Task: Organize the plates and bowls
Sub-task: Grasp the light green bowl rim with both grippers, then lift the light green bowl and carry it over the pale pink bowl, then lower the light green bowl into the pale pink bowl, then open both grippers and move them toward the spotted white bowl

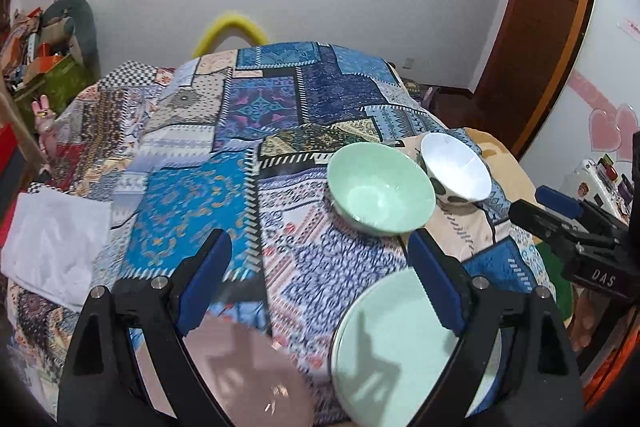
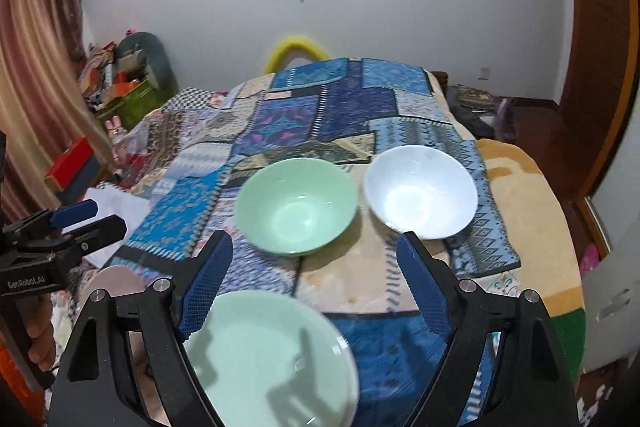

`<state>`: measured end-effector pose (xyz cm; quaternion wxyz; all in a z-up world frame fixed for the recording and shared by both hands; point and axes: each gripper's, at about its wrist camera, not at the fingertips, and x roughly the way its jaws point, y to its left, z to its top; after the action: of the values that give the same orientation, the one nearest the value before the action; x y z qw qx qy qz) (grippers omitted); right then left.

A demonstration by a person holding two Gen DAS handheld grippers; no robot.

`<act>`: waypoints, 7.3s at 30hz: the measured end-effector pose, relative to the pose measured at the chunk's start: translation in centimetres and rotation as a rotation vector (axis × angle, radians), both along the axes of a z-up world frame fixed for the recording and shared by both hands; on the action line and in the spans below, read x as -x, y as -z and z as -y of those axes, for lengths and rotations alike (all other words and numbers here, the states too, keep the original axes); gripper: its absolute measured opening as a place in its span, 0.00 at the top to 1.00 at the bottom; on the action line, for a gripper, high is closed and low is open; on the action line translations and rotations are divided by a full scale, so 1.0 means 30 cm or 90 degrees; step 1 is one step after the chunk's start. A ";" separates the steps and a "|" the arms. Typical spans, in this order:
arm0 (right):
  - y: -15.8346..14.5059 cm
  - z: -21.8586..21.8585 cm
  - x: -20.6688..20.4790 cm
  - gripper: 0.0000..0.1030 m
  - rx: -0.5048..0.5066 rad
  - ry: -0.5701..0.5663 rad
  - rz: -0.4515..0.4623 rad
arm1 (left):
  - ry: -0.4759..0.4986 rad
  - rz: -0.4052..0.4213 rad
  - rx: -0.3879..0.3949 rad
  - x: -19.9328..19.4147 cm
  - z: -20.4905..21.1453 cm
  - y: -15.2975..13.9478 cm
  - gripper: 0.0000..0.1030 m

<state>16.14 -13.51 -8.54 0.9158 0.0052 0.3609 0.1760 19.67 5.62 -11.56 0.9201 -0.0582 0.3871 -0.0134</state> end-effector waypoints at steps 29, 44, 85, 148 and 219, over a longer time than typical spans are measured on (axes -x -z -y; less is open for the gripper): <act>0.256 -0.026 -0.256 0.63 -0.019 -0.029 -0.146 | 0.032 -0.155 -0.033 -0.447 0.081 0.376 0.81; 0.266 -0.076 -0.278 0.80 0.013 -0.047 -0.155 | 0.037 -0.153 -0.029 -0.439 0.086 0.371 0.84; -0.011 -0.113 0.054 0.80 -0.030 -0.064 -0.053 | 0.015 -0.048 0.004 0.051 0.080 0.017 0.84; 0.246 -0.570 0.278 0.80 -0.002 -0.227 -0.189 | -0.117 -0.162 0.035 0.445 -0.406 0.291 0.84; -0.039 0.309 -0.053 0.26 -0.014 0.097 -0.011 | 0.025 -0.008 -0.018 -0.029 0.192 -0.079 0.10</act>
<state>17.73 -22.78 -7.36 0.9234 0.0439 0.3652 0.1097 20.53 -0.14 -9.21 0.9180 -0.0372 0.3940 -0.0257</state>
